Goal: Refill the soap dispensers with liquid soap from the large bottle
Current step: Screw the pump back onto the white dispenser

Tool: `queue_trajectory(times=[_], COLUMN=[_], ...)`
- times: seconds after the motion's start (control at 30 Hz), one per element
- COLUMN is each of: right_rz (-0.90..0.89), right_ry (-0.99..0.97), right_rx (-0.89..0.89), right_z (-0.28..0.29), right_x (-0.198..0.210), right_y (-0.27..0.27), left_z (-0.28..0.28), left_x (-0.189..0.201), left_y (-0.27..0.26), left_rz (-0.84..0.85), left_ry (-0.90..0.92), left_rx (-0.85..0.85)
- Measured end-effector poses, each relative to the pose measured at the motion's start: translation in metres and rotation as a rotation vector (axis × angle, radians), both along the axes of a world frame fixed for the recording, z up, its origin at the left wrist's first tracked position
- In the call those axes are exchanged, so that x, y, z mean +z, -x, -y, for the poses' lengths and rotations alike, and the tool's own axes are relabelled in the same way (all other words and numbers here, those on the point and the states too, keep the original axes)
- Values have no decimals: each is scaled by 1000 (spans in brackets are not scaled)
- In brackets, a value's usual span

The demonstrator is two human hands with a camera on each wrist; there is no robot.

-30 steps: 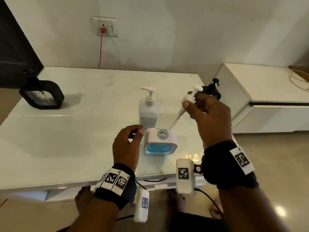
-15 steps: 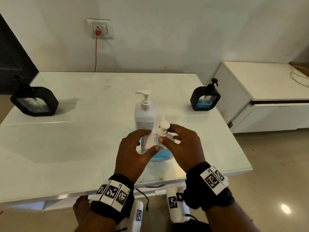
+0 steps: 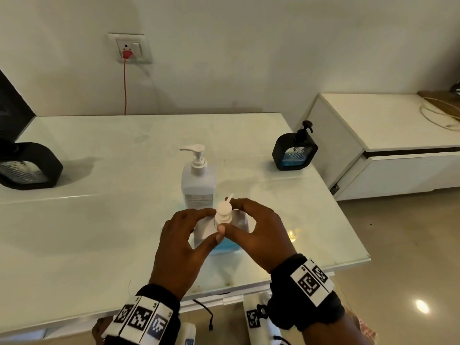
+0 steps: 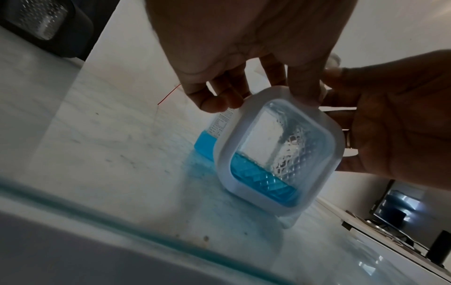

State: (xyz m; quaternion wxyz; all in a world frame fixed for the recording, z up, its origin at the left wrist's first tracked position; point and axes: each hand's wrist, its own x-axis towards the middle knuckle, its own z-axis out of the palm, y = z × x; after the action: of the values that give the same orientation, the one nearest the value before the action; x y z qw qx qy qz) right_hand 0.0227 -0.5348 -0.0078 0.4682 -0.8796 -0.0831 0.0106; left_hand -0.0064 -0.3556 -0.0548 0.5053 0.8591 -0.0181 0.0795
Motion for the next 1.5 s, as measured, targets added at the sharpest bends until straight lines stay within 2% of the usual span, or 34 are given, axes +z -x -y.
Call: queue_trajectory(times=[0.1,0.33,0.5,0.67,0.83,1.1,1.27,1.5], right_rz=[9,-8,-32,-31,-29,-18,-42,-13], right_ry=[-40,7,-75,-34,-87,-33,-37,-22], right_rx=[14,-2,24,8,65,48,124,81], right_z=[9,5,7,3,10,8,12,8], right_x=[-1,-5,-3,-4,-2,-7,-4,-4], right_y=[-1,-4,-4,-7,-9,-13,-11,-11], left_z=[2,4,5,5,7,8,4,4], left_x=[-2,-6,-5,-5,-3,-2,-3,-2], left_y=[-1,1,0,0,0,0,0,1], left_rz=[14,35,36,69,53,38,25,58], left_ry=[-5,-16,-15,-8,3,5,-4,-22], left_rx=[14,33,40,38,47,55,40,37])
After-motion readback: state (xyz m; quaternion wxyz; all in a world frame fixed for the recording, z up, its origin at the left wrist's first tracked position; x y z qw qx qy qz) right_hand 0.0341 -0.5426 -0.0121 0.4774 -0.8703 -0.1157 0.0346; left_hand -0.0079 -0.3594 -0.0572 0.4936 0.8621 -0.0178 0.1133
